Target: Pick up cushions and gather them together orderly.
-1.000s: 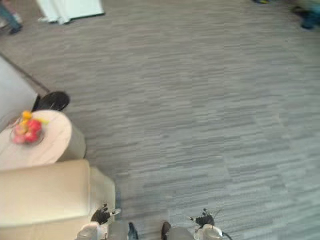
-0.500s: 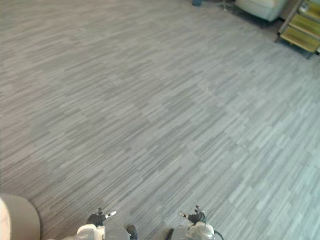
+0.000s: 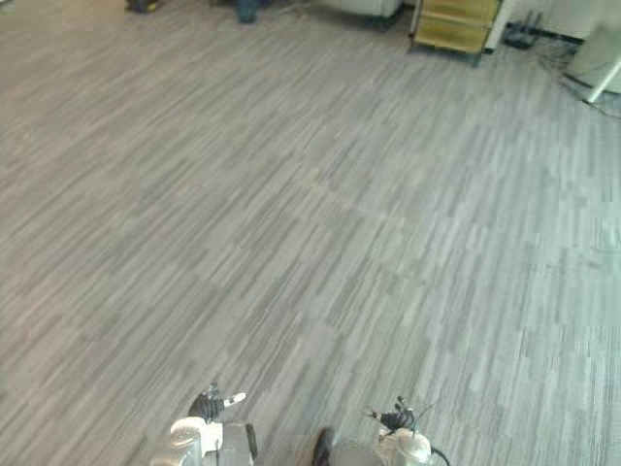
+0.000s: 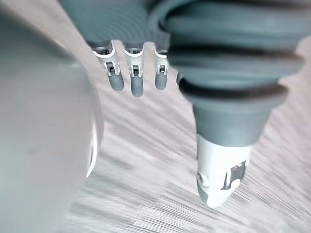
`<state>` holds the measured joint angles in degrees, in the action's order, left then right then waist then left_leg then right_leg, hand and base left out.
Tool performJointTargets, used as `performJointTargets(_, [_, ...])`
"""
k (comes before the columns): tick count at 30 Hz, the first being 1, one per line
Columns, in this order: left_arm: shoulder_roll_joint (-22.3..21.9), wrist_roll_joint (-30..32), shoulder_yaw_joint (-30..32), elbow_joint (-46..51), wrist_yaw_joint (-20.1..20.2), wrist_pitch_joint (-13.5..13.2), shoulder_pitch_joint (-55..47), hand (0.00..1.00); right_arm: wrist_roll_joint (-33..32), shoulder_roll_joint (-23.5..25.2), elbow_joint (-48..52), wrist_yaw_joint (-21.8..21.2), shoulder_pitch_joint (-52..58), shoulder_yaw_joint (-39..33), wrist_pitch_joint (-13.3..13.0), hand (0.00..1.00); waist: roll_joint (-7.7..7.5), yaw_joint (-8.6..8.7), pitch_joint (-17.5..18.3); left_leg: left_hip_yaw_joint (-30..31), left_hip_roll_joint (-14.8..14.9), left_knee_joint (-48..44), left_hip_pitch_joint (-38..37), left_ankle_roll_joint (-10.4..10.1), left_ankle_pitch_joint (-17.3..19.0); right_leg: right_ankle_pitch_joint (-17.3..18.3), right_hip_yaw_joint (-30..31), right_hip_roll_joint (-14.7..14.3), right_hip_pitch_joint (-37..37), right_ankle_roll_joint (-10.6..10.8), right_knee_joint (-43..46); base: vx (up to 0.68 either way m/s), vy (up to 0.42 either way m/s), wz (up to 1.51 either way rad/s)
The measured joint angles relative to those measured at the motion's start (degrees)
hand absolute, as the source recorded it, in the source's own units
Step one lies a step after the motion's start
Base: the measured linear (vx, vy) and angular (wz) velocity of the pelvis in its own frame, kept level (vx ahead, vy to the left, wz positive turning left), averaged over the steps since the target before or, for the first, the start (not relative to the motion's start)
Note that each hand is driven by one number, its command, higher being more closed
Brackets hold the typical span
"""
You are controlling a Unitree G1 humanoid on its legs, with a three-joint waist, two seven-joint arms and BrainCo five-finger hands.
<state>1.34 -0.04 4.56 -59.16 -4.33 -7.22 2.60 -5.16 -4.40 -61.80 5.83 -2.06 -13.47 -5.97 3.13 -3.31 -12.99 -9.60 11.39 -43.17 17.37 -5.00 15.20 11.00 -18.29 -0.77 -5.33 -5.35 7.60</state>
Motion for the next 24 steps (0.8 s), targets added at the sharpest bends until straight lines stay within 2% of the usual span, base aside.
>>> performJointTargets(2, [0.03, 0.01, -0.06, 0.08, -0.04, -0.01, 0.04, 0.00, 0.00, -0.08, -0.05, 0.09, 0.09, -0.09, -0.01, 0.00, -0.30, -0.03, -0.11, 3.27, -4.61, 18.02, 0.52, 0.11, -2.98, 1.24, 2.69, 1.47, -2.74, 2.02, -1.49, 0.47, 0.168, -0.72])
performJointTargets(3, [0.00, 0.01, -0.37, 0.06, -0.05, -0.01, 0.01, 0.00, 0.01, -0.24, -0.10, 0.18, 0.11, -0.04, -0.01, 0.00, -0.13, -0.04, 0.11, 5.01, -6.29, 27.10, 0.29, 0.06, -6.28, 2.22, 4.35, 1.90, -3.68, 3.33, -2.31, 0.39, 0.190, -0.65])
performJointTargets(4, [0.12, 0.00, -0.78, 0.02, -0.05, 0.00, 0.00, 0.00, 0.00, -0.28, -0.16, 0.27, 0.09, 0.06, -0.01, 0.00, -0.02, -0.25, 0.18, 5.65, -6.74, 29.99, 0.50, 0.12, -9.44, 2.86, 5.37, 2.08, -4.41, 4.14, -2.62, 0.44, 0.231, -0.82])
performJointTargets(5, [0.60, 0.01, -1.22, -0.02, -0.06, -0.01, -0.32, 0.00, -0.01, -0.03, -0.27, 0.42, 0.20, 0.16, 0.00, 0.00, -0.59, -0.89, 0.55, 5.61, -7.15, 30.48, -0.36, 0.49, -14.82, 3.89, 7.68, 2.75, -5.29, 5.48, -2.81, 0.53, 0.236, -0.71])
performJointTargets(6, [1.60, 0.26, -1.39, -0.04, 0.03, 0.09, -0.32, 0.00, 0.14, 0.90, -0.43, 0.38, -0.06, 0.12, 0.04, 0.00, -2.09, -0.87, 1.25, 4.82, -8.95, 28.15, 0.07, 2.62, -14.51, 5.07, 9.23, 4.63, -5.89, 6.73, -2.65, 0.55, 0.214, -0.62])
performJointTargets(7, [2.35, 0.95, -1.67, -0.11, 0.08, 0.20, -0.31, 0.00, 0.17, 1.12, -0.77, 0.33, 0.18, 0.04, 0.06, 0.00, -3.28, -0.53, 1.67, 3.60, -9.35, 25.00, 0.98, 3.41, -11.59, 5.35, 10.12, 5.98, -5.46, 7.24, -0.99, 0.57, 0.186, -0.43])
performJointTargets(8, [2.41, 1.03, -1.51, -0.09, 0.16, 0.16, -0.31, 0.00, 0.31, 1.03, -0.92, 0.27, 0.16, -0.14, 0.09, 0.00, -3.57, -0.69, 1.73, 2.66, -9.30, 22.49, 1.06, 4.23, -9.69, 5.35, 11.45, 6.58, -4.66, 7.27, 1.51, 0.56, 0.205, -0.50])
performJointTargets(9, [2.41, 1.57, -1.60, -0.20, 0.16, 0.17, -0.33, 0.00, 0.55, 1.04, -1.34, 0.24, 0.19, -1.33, 0.15, 0.00, -3.61, -1.29, 1.83, 1.00, -9.09, 20.61, -0.42, 4.92, -7.01, 5.57, 13.50, 7.34, -3.17, 7.66, 7.58, 0.56, 0.234, -0.71])
performJointTargets(10, [2.43, 2.33, -1.79, -1.29, 0.17, 0.17, -0.33, 0.00, 0.62, 1.03, -2.14, 0.23, 0.17, -2.15, 0.22, 0.00, -3.78, -1.33, 1.96, -0.89, -9.32, 20.75, -3.72, 5.54, -4.42, 5.19, 15.28, 8.68, 1.02, 10.17, 20.03, 0.52, 0.247, -0.66])
performJointTargets(11, [2.59, 2.70, -2.12, -1.58, 0.19, 0.27, -0.33, 0.00, 0.67, 1.03, -2.21, 0.14, 0.33, -2.14, 0.31, 0.00, -3.90, -1.12, 2.02, -1.26, -9.93, 21.49, -5.88, 5.83, -3.20, 3.66, 15.66, 9.91, 4.39, 12.99, 28.21, 0.52, 0.215, -0.44])
performJointTargets(12, [2.86, 3.07, -2.78, -2.59, 0.21, 0.45, -0.38, 0.00, 0.69, 1.08, -2.31, -0.20, 0.57, -2.15, 0.43, 0.00, -3.96, -0.19, 2.05, -1.20, -10.85, 22.69, -9.27, 6.22, -1.86, 3.20, 15.67, 11.19, 8.15, 14.41, 38.17, 0.51, 0.188, -0.13])
performJointTargets(13, [3.21, 3.31, -3.97, -3.83, 0.19, 0.61, -0.43, 0.00, 0.69, 1.09, -2.29, -0.41, 0.77, -2.15, 0.75, 0.00, -3.88, 0.27, 2.04, -1.55, -11.35, 24.87, -13.52, 6.43, -0.97, 4.86, 14.64, 12.04, 10.98, 12.96, 44.50, 0.64, 0.139, -0.08])
performJointTargets(14, [3.46, 3.35, -4.50, -4.44, 0.16, 0.71, -0.48, 0.00, 0.52, 0.97, -2.00, -0.71, 0.94, -2.62, 0.75, 0.00, -3.51, 0.94, 2.10, -1.92, -11.31, 27.93, -18.02, 6.55, -0.67, 6.70, 11.65, 12.67, 13.97, 10.29, 45.71, 0.55, 0.078, -0.09])
performJointTargets(16, [3.76, 3.35, -4.47, -4.62, 0.07, 0.84, -0.36, 0.00, 0.67, 0.44, -1.99, -0.81, 0.40, -2.46, 0.72, 0.00, -2.38, 1.43, 1.88, -2.09, -10.12, 32.21, -23.24, 6.54, -0.67, 8.17, 5.91, 11.99, 18.52, 7.67, 40.27, 0.48, 0.020, -0.03])
performJointTargets(17, [3.85, 3.35, -4.45, -4.55, 0.02, 0.82, -0.24, 0.00, 0.57, 0.22, -1.83, -0.87, -0.04, -2.56, 0.61, 0.00, -2.04, 1.55, 1.82, -2.08, -8.96, 33.94, -25.22, 6.54, -0.67, 8.08, 3.97, 10.48, 21.55, 7.12, 33.41, 0.52, -0.051, 0.15])
performJointTargets(19, [4.02, 3.36, -4.53, -4.50, 0.03, 0.81, -0.37, 0.00, 0.58, -0.15, -1.79, -0.86, -0.59, -2.48, 0.57, 0.00, -1.97, 2.40, 1.96, -1.29, -7.71, 35.55, -27.29, 6.28, -0.53, 2.92, 3.82, 7.94, 24.36, 7.57, 20.06, 0.54, -0.106, 0.38])
performJointTargets(20, [4.54, 3.41, -4.51, -4.49, 0.07, 0.80, -0.85, 0.00, 0.59, -0.33, -1.85, -0.81, -0.12, -2.48, 0.60, 0.00, -2.67, 3.19, 2.35, -0.13, -8.22, 36.12, -28.65, 4.66, 0.41, -5.14, 5.64, 6.64, 24.21, 7.19, 10.35, 0.58, -0.170, 0.65])
performJointTargets(21, [4.02, 3.44, -4.40, -4.78, 0.09, 0.82, -1.07, 0.00, 0.46, -0.74, -1.99, -0.95, 0.89, -2.64, 0.59, 0.00, -3.02, 3.73, 2.77, 1.78, -7.60, 35.97, -30.26, 2.28, 1.99, -11.91, 7.93, 5.63, 24.07, 4.65, 10.44, 0.70, -0.215, 0.40])
performJointTargets(22, [2.51, 3.76, -4.38, -5.02, 0.09, 0.82, -1.37, 0.00, 0.55, -1.89, -1.98, -0.76, 0.77, -3.83, 0.68, 0.00, -0.25, 3.20, 3.34, 2.59, -5.40, 35.16, -30.66, 1.57, 1.97, -10.51, 6.80, 4.52, 24.63, 4.00, 13.47, 0.58, -0.182, 0.23])
performJointTargets(24, [0.77, 4.61, -3.76, -5.02, 0.17, 0.84, -1.56, 0.00, 0.57, -2.75, -1.92, -0.78, 0.66, -5.04, 0.70, 0.00, 1.18, 3.30, 3.75, 4.10, -4.56, 27.67, -27.78, 0.00, 0.92, -5.56, 5.85, 4.49, 23.67, 3.83, 15.08, 0.54, -0.198, 0.14])
